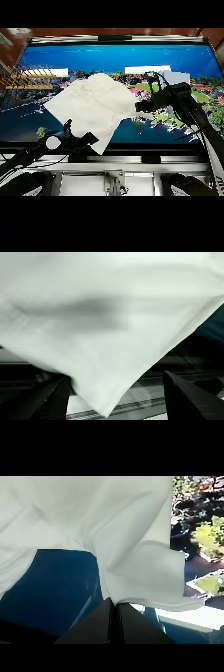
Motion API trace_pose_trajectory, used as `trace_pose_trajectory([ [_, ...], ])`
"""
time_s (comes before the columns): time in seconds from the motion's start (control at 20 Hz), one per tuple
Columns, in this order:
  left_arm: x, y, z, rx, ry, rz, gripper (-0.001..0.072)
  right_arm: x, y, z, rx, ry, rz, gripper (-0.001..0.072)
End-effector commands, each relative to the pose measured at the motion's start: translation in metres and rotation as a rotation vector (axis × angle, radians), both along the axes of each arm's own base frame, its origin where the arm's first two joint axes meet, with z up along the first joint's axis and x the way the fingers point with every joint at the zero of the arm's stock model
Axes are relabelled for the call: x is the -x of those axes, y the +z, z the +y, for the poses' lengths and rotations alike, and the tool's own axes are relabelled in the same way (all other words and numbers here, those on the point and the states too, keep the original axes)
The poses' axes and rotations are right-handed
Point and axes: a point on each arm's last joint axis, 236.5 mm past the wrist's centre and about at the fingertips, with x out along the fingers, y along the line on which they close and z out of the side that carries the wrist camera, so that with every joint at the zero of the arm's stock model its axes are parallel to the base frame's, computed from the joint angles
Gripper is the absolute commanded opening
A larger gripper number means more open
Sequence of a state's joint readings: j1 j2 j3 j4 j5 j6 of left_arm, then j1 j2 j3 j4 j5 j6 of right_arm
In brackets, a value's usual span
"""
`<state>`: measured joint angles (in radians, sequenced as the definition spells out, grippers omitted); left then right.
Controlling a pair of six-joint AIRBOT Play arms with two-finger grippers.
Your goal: Fold the shirts.
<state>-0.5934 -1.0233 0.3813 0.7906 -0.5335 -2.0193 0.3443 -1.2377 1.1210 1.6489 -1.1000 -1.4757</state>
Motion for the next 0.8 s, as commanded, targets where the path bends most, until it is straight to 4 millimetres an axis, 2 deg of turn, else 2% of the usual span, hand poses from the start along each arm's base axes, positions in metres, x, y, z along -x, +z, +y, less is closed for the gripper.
trace_pose_trajectory([
  [0.0, -0.016, -0.005, -0.008, 0.011, 0.064, -0.045, 0.0656, 0.001, -0.001, 0.001, -0.002, -0.001, 0.004, 0.0063],
  [0.15, -0.019, -0.012, -0.006, -0.004, 0.074, -0.041, 0.0296, 0.001, 0.000, 0.002, -0.009, -0.002, 0.007, 0.0063],
  [0.25, -0.025, -0.008, -0.007, -0.007, 0.056, -0.076, 0.0077, 0.002, 0.000, 0.004, -0.019, -0.003, 0.010, 0.0063],
  [0.3, -0.028, -0.001, -0.010, -0.012, -0.009, -0.125, 0.0035, 0.002, 0.000, 0.004, -0.019, -0.003, 0.011, 0.0063],
  [0.4, -0.038, 0.032, -0.022, -0.003, -0.203, -0.256, 0.0034, 0.002, 0.003, 0.004, -0.023, -0.009, 0.004, 0.0063],
  [0.5, -0.058, 0.093, -0.025, -0.034, -0.429, -0.486, 0.0033, -0.005, 0.026, -0.001, -0.012, -0.007, -0.065, 0.0063],
  [0.55, -0.073, 0.136, -0.016, -0.094, -0.515, -0.627, 0.0033, -0.013, 0.053, -0.008, 0.005, -0.005, -0.145, 0.0063],
  [0.6, -0.090, 0.185, 0.000, -0.165, -0.526, -0.755, 0.0033, -0.022, 0.090, -0.018, 0.029, -0.008, -0.255, 0.0063],
  [0.65, -0.107, 0.249, 0.022, -0.238, -0.479, -0.907, 0.0033, -0.029, 0.133, -0.030, 0.056, -0.012, -0.379, 0.0063],
  [0.7, -0.117, 0.319, 0.045, -0.283, -0.388, -1.062, 0.0033, -0.032, 0.188, -0.043, 0.080, -0.015, -0.533, 0.0063],
  [0.75, -0.114, 0.400, 0.070, -0.312, -0.281, -1.238, 0.0033, -0.027, 0.245, -0.052, 0.086, -0.011, -0.685, 0.0063],
])
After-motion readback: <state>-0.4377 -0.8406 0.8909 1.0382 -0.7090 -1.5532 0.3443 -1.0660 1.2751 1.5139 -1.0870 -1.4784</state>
